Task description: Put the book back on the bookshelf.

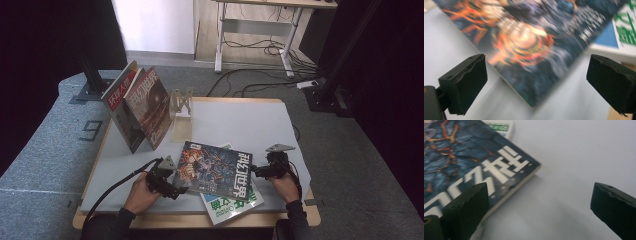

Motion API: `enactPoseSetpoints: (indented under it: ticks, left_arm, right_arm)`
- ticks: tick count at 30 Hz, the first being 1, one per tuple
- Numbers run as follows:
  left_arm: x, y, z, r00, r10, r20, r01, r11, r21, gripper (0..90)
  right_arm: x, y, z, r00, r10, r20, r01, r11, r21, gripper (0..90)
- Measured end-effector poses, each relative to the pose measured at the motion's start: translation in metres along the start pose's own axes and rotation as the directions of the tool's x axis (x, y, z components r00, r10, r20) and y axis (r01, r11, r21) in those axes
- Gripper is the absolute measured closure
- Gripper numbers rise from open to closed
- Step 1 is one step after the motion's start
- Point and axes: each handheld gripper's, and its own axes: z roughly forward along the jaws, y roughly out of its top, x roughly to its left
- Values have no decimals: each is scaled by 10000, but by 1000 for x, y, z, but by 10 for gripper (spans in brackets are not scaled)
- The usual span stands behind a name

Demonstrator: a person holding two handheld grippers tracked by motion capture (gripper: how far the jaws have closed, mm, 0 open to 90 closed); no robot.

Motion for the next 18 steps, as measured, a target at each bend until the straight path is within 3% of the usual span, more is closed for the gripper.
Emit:
enactPoseSetpoints:
  ticks: [10, 14, 18]
  left_arm:
    - [28, 12, 16, 9980, -597, -197, 589, 9974, -418, 53]
    - [33, 12, 25, 9977, -625, -259, 618, 9978, -242, 57]
    - [31, 12, 30, 9976, -695, 81, 697, 9971, -299, 64]
  right_arm:
    - [26, 0, 9, 9964, -313, -790, 331, 9992, 218, 0]
    - [32, 2, 16, 9942, -328, -1021, 357, 9990, 265, 0]
    - [35, 3, 20, 9913, -292, -1284, 328, 9991, 258, 0]
